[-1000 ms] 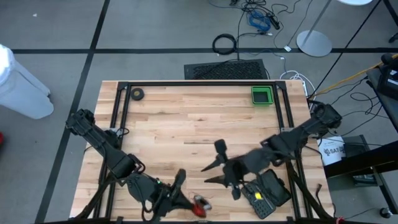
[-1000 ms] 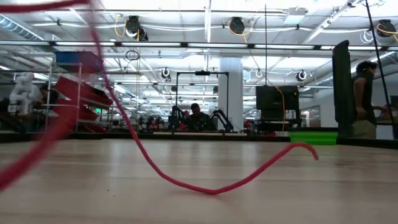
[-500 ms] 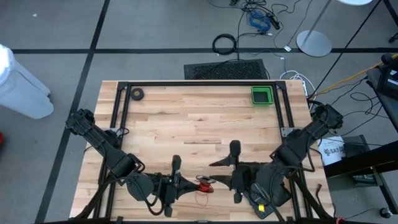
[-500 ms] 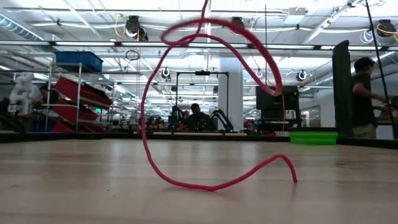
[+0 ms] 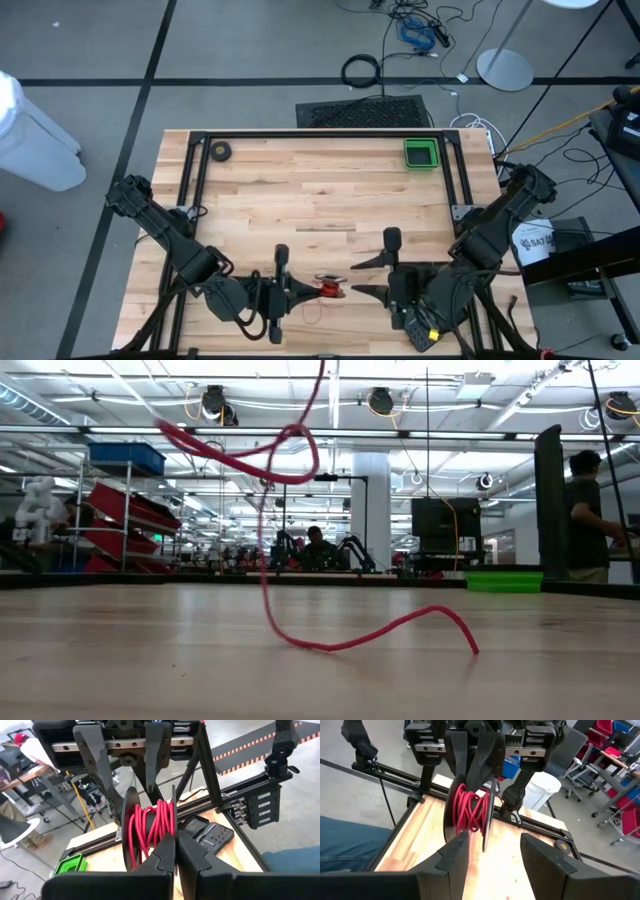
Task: Coil cords
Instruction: Coil the red wire into the spool
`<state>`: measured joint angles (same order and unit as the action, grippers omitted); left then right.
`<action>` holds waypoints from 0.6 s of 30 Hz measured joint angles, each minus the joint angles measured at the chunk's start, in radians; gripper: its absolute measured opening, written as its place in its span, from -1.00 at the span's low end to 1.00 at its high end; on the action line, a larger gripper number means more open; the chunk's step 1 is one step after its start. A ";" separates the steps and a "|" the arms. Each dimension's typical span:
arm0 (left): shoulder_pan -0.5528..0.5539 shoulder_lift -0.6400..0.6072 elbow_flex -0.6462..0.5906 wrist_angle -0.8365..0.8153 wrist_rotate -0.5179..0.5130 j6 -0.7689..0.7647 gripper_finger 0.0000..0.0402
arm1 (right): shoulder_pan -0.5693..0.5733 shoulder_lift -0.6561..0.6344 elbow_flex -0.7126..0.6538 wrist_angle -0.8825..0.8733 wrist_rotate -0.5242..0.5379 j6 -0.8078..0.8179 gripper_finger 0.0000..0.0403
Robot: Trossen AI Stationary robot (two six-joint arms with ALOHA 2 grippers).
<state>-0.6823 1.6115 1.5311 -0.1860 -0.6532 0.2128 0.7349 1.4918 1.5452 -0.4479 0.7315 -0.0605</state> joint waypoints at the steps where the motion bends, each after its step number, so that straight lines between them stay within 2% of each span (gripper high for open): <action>1: 0.002 0.000 0.000 0.000 0.000 -0.006 -0.96 | -0.002 0.000 0.000 0.001 0.000 0.000 -0.18; 11: 0.020 0.000 0.000 0.001 -0.001 -0.044 -0.96 | -0.064 0.016 0.000 0.035 -0.083 -0.004 -0.21; 18: 0.020 0.000 0.000 -0.005 -0.001 -0.044 -0.96 | -0.088 0.021 0.000 0.040 -0.086 -0.007 -0.37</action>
<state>-0.6621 1.6112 1.5314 -0.1909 -0.6544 0.1684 0.6472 1.5131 1.5452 -0.4076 0.6455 -0.0673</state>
